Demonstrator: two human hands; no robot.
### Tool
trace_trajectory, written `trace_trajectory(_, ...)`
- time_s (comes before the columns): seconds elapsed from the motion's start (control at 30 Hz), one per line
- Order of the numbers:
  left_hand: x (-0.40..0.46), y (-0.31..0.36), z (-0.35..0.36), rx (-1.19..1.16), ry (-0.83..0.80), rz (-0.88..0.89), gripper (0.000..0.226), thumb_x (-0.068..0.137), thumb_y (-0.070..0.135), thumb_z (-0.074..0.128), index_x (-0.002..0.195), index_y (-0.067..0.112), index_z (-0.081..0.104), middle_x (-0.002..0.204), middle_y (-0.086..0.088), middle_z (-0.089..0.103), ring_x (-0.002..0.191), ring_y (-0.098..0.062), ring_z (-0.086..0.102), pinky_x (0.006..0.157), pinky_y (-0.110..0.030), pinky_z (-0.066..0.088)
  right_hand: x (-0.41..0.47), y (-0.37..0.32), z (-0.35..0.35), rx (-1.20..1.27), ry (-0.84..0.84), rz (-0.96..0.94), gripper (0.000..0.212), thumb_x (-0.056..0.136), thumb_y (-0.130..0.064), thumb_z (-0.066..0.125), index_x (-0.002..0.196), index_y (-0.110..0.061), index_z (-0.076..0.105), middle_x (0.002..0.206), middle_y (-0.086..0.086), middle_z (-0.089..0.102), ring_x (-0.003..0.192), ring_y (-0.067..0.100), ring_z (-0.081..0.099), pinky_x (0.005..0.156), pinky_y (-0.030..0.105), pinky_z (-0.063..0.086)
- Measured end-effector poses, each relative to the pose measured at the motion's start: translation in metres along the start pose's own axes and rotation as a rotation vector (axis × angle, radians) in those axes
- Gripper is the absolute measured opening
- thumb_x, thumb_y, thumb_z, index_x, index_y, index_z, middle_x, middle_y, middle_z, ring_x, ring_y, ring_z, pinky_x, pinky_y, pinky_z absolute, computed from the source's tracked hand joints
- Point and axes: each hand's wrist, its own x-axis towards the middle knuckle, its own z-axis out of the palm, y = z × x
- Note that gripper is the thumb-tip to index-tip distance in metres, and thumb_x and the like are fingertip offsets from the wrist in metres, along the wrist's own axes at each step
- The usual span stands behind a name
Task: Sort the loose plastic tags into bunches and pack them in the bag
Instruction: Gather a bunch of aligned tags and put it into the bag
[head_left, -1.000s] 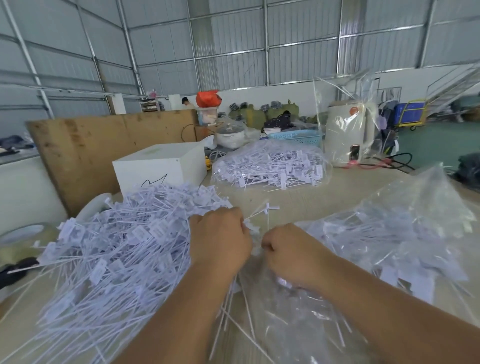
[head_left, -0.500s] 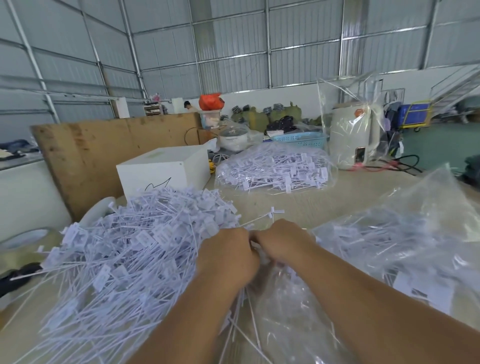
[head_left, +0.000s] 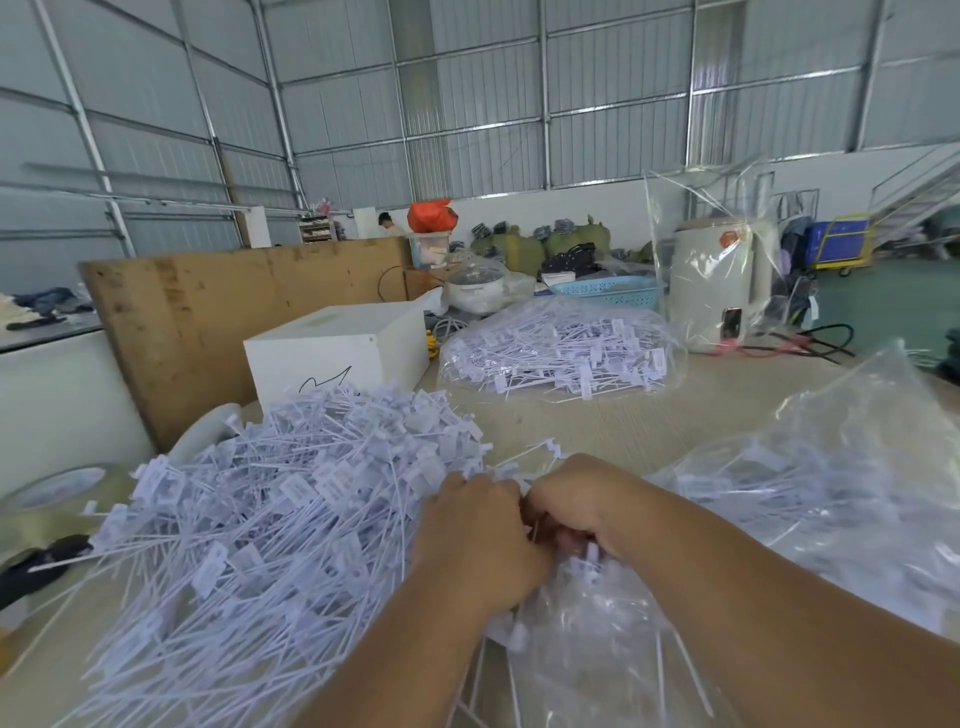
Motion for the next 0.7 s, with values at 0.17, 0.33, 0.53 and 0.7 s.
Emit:
trace_trajectory(0.17, -0.002, 0.0, -0.001, 0.02, 0.039, 0.007, 0.024, 0.082, 0.039, 0.061, 0.101, 0.026, 0.066, 0.097, 0.001, 0.063, 0.101, -0.022, 0.056, 0.078, -0.033, 0.042, 0.0, 0.002, 0.0, 0.126, -0.033, -0.02, 0.017, 0.08, -0.007, 0.062, 0.089, 0.006, 0.07, 0.079, 0.021, 0.072, 0.045, 0.02, 0.048, 0.053, 0.027, 0.041)
trace_trajectory(0.33, -0.001, -0.001, -0.007, -0.055, 0.034, -0.022, 0.017, 0.08, 0.027, 0.058, 0.069, 0.022, 0.045, 0.075, 0.006, 0.046, 0.079, -0.02, 0.051, 0.062, -0.03, 0.037, 0.002, 0.0, -0.004, 0.208, 0.011, -0.003, 0.019, 0.086, -0.016, 0.058, 0.091, 0.003, 0.059, 0.07, 0.017, 0.069, 0.04, 0.02, 0.051, 0.056, 0.031, 0.044)
trace_trajectory(0.53, -0.001, -0.003, -0.008, -0.12, 0.07, 0.019, 0.029, 0.083, 0.025, 0.053, 0.06, 0.021, 0.034, 0.069, 0.008, 0.036, 0.073, -0.019, 0.045, 0.06, -0.03, 0.034, 0.009, -0.005, -0.001, 0.261, 0.073, -0.026, 0.028, 0.091, -0.024, 0.056, 0.101, 0.001, 0.058, 0.077, 0.019, 0.063, 0.057, 0.028, 0.058, 0.057, 0.035, 0.047)
trace_trajectory(0.7, 0.002, -0.006, 0.0, -0.111, 0.11, -0.005, 0.012, 0.085, 0.015, 0.053, 0.076, 0.021, 0.048, 0.077, 0.007, 0.04, 0.077, -0.017, 0.046, 0.062, -0.028, 0.037, 0.015, -0.008, 0.005, 0.203, 0.004, -0.064, 0.029, 0.085, -0.026, 0.059, 0.092, 0.002, 0.066, 0.084, 0.028, 0.07, 0.064, 0.036, 0.066, 0.066, 0.045, 0.053)
